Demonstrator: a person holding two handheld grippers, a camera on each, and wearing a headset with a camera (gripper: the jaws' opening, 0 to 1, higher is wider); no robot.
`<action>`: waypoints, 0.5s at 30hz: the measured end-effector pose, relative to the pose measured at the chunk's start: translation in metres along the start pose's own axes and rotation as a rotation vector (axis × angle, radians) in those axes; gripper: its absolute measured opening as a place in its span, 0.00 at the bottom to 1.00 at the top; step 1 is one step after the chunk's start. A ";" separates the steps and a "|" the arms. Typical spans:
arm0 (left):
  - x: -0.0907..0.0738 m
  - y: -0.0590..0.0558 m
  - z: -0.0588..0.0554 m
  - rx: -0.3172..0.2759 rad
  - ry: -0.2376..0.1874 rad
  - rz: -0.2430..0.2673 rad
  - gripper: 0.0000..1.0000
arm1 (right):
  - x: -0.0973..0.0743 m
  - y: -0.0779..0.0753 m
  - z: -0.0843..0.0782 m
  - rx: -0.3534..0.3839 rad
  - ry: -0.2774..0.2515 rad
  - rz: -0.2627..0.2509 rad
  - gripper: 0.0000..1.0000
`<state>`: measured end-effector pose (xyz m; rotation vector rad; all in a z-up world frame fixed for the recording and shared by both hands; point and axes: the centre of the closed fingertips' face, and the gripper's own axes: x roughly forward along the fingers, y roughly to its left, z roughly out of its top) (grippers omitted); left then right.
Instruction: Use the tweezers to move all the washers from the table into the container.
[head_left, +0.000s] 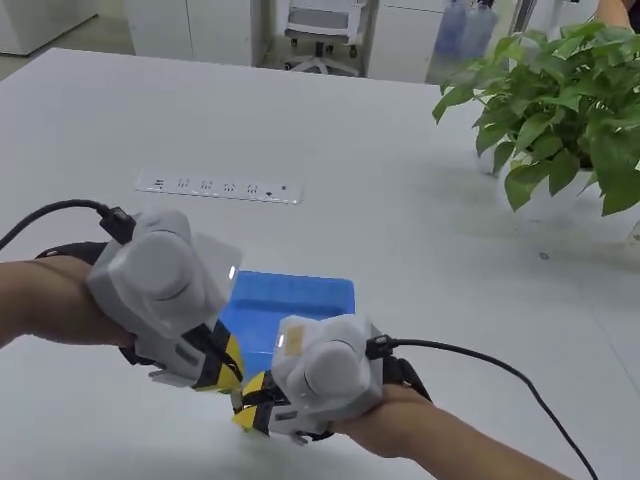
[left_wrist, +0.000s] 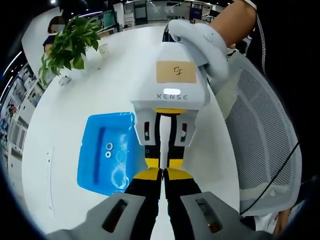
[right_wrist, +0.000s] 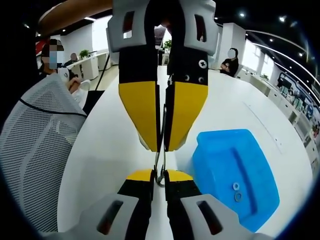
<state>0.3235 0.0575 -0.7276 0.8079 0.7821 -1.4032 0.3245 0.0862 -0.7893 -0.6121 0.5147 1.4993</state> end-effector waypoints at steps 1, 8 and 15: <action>0.000 0.000 0.000 0.000 0.002 -0.001 0.06 | 0.000 0.000 0.000 -0.001 0.003 0.001 0.10; -0.004 0.001 0.003 0.007 0.002 -0.003 0.06 | -0.006 0.001 0.003 -0.009 0.003 -0.002 0.10; -0.013 -0.001 0.009 0.012 0.005 0.001 0.06 | -0.014 0.001 0.011 -0.021 0.002 -0.002 0.10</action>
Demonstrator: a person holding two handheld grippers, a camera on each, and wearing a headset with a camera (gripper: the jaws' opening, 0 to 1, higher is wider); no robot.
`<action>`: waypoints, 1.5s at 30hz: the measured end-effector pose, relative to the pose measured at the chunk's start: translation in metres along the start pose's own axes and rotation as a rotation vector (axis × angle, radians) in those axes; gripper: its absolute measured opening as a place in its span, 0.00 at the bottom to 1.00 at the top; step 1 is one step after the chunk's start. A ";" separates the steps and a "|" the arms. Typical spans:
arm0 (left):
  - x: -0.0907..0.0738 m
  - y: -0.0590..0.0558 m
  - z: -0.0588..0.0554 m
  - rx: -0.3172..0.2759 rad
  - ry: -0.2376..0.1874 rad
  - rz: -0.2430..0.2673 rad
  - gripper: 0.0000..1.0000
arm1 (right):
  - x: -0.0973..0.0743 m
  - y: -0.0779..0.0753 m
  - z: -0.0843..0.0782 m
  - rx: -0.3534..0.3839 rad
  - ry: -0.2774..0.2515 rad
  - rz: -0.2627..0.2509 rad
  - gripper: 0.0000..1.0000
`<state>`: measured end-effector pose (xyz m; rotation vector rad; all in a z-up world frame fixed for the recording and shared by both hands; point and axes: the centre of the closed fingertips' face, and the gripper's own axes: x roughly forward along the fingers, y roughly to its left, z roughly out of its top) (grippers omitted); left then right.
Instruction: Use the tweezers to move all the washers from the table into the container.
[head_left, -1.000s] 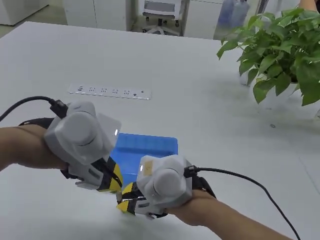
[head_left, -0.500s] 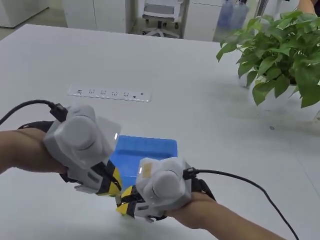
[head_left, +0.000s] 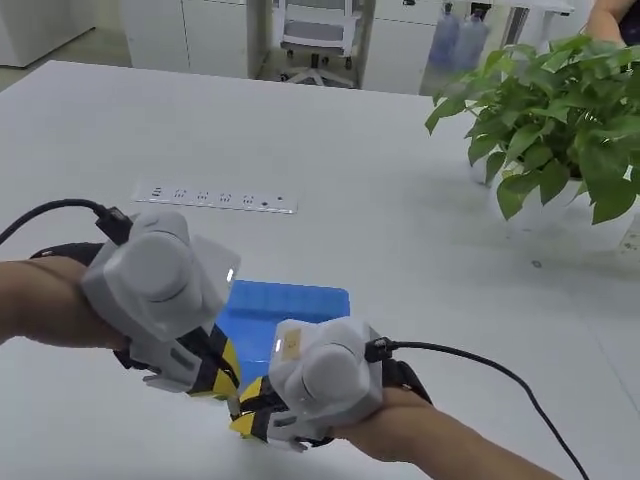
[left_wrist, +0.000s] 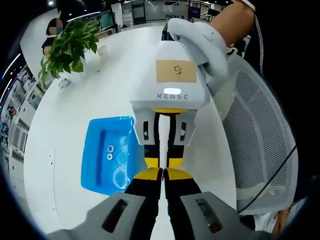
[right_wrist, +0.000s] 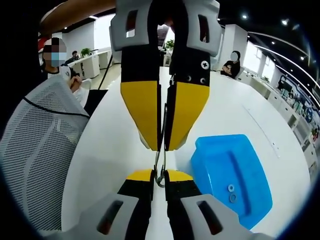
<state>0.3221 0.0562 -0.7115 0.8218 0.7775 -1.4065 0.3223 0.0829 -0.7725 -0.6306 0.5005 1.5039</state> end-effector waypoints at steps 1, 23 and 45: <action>-0.002 0.000 0.001 0.001 0.000 0.001 0.06 | -0.002 0.000 0.002 -0.001 -0.002 0.000 0.10; -0.032 0.014 0.027 0.042 0.003 0.039 0.06 | -0.029 -0.020 0.029 -0.011 -0.025 -0.042 0.10; -0.044 0.050 0.041 0.080 -0.005 0.064 0.06 | -0.045 -0.060 0.035 -0.032 -0.013 -0.088 0.10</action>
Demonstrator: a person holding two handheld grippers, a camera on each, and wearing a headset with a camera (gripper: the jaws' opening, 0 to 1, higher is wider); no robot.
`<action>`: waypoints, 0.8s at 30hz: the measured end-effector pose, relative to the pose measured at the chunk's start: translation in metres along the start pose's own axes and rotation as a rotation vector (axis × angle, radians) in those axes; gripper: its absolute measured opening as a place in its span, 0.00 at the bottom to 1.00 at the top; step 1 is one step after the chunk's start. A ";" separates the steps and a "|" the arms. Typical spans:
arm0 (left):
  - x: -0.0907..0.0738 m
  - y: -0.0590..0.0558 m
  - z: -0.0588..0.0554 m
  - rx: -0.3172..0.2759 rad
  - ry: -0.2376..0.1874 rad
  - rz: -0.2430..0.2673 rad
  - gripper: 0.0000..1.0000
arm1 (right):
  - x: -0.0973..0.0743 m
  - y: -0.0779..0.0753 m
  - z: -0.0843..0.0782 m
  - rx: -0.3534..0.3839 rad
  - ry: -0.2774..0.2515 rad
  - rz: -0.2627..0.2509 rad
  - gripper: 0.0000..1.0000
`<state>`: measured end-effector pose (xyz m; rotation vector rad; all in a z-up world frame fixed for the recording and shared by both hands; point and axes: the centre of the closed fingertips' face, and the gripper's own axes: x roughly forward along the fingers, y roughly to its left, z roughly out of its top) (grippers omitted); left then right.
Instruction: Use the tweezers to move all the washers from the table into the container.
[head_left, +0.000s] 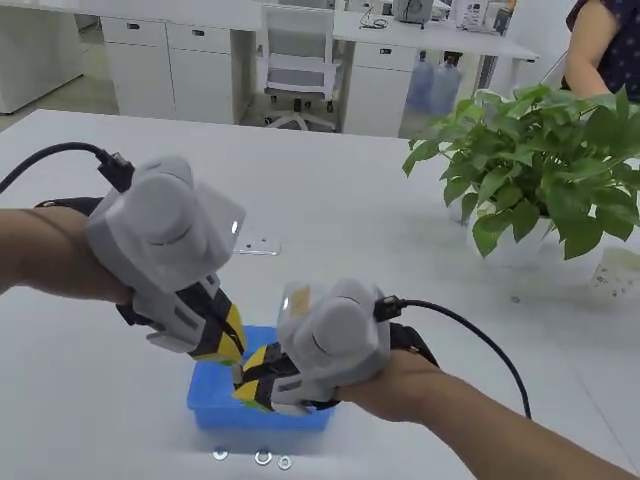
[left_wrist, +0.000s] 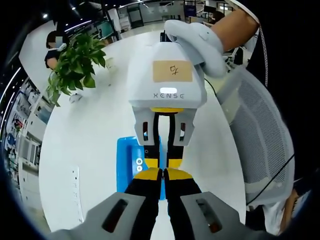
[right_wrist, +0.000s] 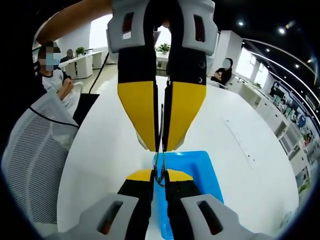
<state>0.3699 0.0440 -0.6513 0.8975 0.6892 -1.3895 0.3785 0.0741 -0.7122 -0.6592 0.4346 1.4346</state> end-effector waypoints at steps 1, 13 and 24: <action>0.000 0.003 0.000 0.002 0.000 0.002 0.06 | 0.000 -0.003 0.000 -0.002 0.001 -0.002 0.10; 0.007 0.023 -0.009 0.002 -0.007 0.011 0.06 | 0.008 -0.024 -0.008 0.003 0.002 -0.009 0.10; 0.020 0.038 -0.020 -0.004 -0.014 0.024 0.06 | 0.020 -0.038 -0.019 0.012 0.002 -0.009 0.10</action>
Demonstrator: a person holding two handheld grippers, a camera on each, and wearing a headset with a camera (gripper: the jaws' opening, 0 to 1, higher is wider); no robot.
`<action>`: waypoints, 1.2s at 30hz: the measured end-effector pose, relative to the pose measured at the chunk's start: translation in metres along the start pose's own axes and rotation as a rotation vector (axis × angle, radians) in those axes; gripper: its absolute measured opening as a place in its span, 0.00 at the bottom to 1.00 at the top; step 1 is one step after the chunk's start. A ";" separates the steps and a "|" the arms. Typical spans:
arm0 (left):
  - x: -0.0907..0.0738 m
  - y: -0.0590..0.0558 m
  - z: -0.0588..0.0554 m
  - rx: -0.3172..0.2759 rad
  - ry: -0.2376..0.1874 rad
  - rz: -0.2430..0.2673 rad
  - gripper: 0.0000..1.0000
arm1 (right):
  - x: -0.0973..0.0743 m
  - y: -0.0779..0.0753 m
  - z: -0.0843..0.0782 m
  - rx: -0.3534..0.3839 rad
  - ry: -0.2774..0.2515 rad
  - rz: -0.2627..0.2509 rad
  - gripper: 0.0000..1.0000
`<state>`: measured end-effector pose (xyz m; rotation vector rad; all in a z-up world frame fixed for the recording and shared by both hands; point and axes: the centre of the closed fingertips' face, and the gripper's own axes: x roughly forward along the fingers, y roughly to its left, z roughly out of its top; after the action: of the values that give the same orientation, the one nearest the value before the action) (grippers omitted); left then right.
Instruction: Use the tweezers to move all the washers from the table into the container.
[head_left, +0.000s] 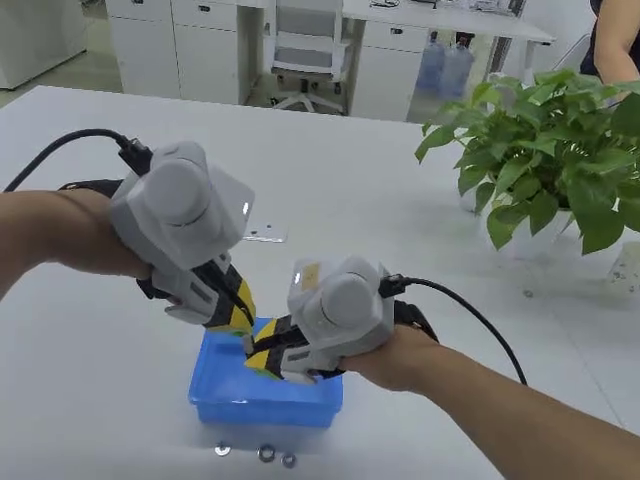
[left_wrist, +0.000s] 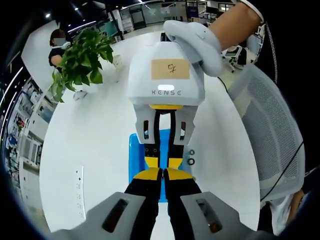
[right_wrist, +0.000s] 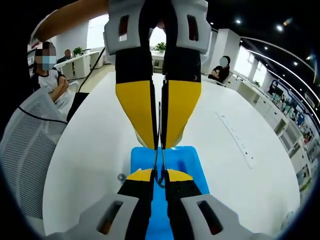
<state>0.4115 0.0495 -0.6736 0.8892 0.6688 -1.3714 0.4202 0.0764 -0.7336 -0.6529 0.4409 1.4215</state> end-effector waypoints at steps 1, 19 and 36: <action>0.001 0.001 -0.001 -0.001 0.000 0.000 0.06 | 0.001 -0.001 -0.002 -0.001 0.000 0.002 0.10; 0.025 0.012 -0.020 -0.017 0.008 0.005 0.06 | 0.023 -0.010 -0.023 0.014 0.017 0.029 0.10; 0.035 0.015 -0.031 -0.021 0.029 0.006 0.06 | 0.035 -0.014 -0.033 0.035 0.024 0.038 0.10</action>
<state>0.4335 0.0561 -0.7172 0.8951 0.7004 -1.3460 0.4413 0.0810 -0.7786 -0.6370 0.4981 1.4397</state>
